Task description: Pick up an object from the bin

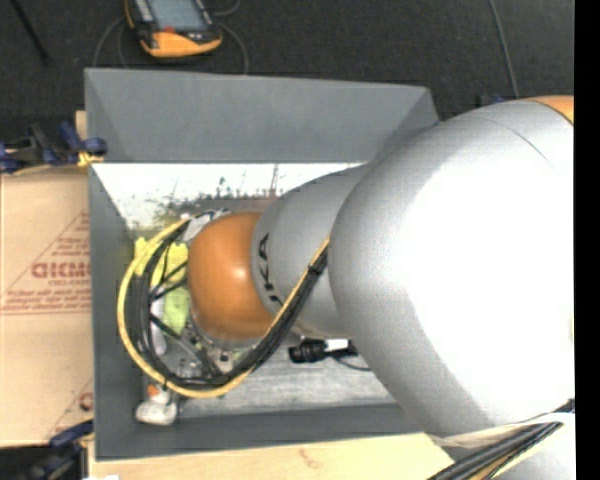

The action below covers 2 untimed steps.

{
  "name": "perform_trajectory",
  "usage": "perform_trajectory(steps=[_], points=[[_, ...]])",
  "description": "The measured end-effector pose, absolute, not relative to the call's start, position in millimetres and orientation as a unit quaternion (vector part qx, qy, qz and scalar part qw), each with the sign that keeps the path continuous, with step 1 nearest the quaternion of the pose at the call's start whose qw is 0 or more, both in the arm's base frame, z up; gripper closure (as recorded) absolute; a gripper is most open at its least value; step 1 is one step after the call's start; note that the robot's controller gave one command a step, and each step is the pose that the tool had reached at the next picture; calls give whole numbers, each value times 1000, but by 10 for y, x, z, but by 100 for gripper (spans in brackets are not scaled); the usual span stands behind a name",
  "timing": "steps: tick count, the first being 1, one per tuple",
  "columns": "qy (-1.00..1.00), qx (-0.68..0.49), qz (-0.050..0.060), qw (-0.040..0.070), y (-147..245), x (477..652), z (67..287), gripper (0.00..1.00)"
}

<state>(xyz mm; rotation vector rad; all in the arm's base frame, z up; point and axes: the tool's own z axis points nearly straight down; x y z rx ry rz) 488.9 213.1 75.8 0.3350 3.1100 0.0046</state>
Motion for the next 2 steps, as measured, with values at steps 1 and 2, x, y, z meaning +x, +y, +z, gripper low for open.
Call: perform_trajectory(steps=[1, 2], points=[[994, 108, 2, 6, 2130, 4886, 756, 0], [1000, 22, 3, 13, 2092, 4854, 763, 0]])
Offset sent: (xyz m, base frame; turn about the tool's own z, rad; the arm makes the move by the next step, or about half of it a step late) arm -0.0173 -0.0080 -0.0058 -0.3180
